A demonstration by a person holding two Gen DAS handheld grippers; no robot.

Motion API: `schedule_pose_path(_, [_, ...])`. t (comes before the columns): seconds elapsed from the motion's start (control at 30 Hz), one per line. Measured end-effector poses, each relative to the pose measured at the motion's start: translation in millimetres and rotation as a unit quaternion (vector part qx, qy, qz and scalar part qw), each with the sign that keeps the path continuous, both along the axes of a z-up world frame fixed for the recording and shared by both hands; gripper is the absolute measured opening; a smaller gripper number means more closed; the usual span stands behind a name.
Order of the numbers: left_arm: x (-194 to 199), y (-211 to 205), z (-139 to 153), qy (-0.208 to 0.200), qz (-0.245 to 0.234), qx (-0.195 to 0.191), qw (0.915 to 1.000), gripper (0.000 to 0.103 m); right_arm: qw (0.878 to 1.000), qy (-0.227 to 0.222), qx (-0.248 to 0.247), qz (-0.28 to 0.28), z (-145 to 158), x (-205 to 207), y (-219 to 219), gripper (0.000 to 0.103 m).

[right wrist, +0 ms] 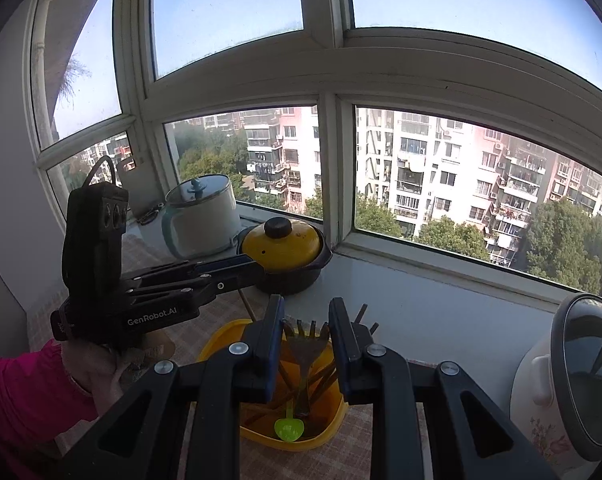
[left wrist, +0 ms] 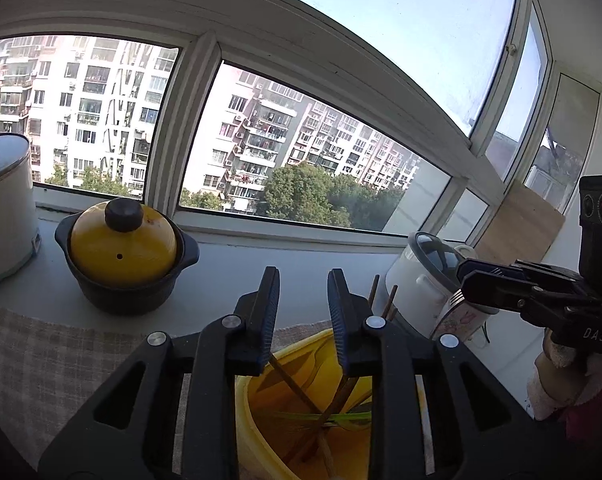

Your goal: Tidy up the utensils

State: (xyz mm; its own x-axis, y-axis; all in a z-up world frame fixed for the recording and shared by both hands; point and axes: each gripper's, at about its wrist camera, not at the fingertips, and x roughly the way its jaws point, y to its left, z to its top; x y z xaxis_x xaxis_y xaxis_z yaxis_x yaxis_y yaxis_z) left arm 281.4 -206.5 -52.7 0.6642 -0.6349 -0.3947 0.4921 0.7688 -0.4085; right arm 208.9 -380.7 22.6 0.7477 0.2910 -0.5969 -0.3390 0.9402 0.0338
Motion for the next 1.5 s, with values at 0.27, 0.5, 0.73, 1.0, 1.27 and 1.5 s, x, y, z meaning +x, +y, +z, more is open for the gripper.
schedule_pose_path(0.27, [-15, 25, 15, 0.0, 0.015, 0.007, 0.9999, 0.024, 1.0, -0.003, 0.003, -0.013, 5, -10, 2, 0.036])
schedule_pose_path(0.5, [-39, 61, 25, 0.003, 0.03, 0.021, 0.9993, 0.024, 1.0, -0.006, 0.008, -0.026, 10, -27, 10, 0.04])
schedule_pose_path(0.73, [-63, 104, 22, 0.025, 0.047, 0.045, 0.9976, 0.032, 0.999, -0.001, 0.005, -0.032, 2, -52, 36, 0.058])
schedule_pose_path(1.0, [-94, 157, 11, 0.051, 0.059, 0.078, 0.9938, 0.045, 1.0, 0.011, 0.004, -0.003, -7, -80, 79, 0.08])
schedule_pose_path(1.27, [-121, 206, -10, 0.09, 0.074, 0.118, 0.9861, 0.045, 0.998, 0.05, -0.019, 0.019, -33, -89, 134, 0.086])
schedule_pose_path(1.5, [-139, 249, -36, 0.131, 0.095, 0.127, 0.9786, 0.045, 0.993, 0.089, -0.061, 0.056, -67, -84, 184, 0.085])
